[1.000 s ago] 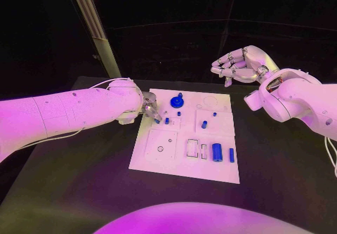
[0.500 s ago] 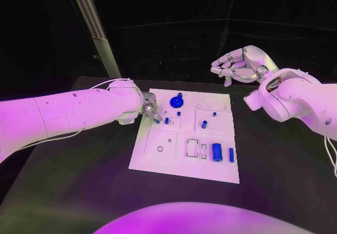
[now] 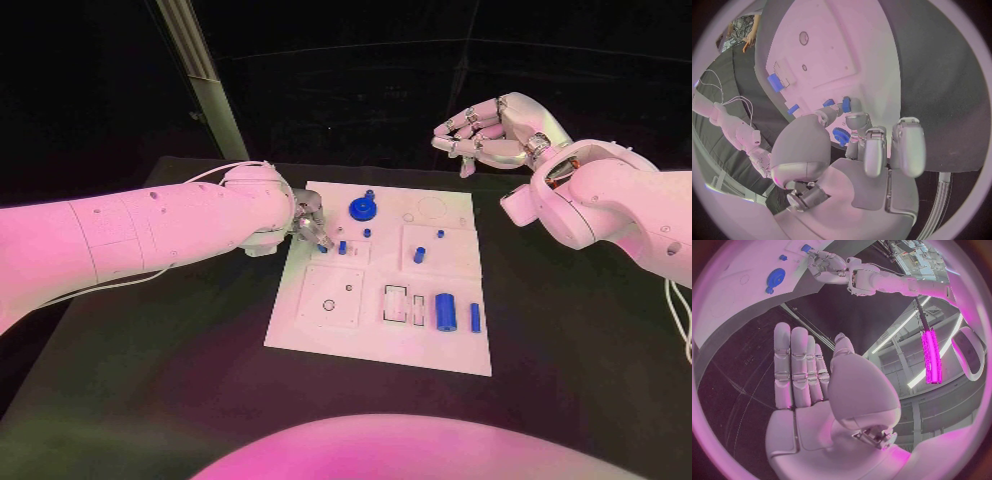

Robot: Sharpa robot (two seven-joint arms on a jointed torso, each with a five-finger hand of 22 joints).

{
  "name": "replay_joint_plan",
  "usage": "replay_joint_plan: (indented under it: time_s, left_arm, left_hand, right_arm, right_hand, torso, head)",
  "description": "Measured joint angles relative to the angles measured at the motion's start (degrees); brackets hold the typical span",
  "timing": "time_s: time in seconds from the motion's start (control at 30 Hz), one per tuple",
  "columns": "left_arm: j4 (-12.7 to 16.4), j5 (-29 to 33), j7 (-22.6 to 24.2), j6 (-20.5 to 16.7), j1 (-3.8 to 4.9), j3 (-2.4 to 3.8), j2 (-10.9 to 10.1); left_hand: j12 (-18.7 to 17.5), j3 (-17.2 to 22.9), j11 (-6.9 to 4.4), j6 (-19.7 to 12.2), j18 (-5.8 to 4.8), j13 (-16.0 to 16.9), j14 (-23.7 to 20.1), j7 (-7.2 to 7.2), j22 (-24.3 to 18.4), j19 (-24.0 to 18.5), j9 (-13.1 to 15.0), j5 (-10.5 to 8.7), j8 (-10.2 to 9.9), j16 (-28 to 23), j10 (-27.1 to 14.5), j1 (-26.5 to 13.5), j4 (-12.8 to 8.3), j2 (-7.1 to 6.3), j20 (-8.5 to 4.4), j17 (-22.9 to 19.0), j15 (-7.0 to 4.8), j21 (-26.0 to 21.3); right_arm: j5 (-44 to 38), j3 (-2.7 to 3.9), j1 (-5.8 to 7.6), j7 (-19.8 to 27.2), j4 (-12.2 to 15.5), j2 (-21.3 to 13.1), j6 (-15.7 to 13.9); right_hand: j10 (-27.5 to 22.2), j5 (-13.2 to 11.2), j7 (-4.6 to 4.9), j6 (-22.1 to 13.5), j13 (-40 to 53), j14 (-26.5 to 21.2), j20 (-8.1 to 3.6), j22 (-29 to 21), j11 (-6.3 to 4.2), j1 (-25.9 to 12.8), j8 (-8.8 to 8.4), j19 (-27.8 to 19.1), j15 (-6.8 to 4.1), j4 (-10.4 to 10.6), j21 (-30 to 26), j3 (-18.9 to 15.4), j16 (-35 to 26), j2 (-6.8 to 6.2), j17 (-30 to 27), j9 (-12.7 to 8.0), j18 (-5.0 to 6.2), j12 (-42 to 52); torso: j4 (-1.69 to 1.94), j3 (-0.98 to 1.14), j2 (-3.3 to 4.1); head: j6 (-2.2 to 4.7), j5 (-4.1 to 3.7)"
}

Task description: Assemble the parts on the task board

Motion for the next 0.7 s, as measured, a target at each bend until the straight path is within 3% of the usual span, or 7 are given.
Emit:
replay_joint_plan:
  time_s: [0.7]
  left_arm:
    - [-0.3, 0.0, -0.1, -0.2, -0.03, -0.01, 0.1]
  left_hand:
    - [0.2, -1.3, -0.2, 0.4, 0.09, 0.5, 0.0, 0.01, 0.0, 0.0, -0.5, 0.0, -0.2, 0.0, 0.2, -0.8, 1.3, 0.17, 0.0, 0.0, 0.0, 0.2]
  right_arm:
    - [0.0, 0.0, 0.0, -0.1, -0.1, 0.1, 0.1]
  right_hand:
    - [0.0, 0.0, 0.0, 0.0, -0.1, 0.0, 0.0, -0.1, 0.0, -0.3, 0.0, 0.0, 0.0, 0.1, -0.2, -0.1, -0.3, 0.31, -0.1, 0.0, 0.0, 0.0]
  torso:
    - [0.02, 0.01, 0.0]
  head:
    - [0.03, 0.01]
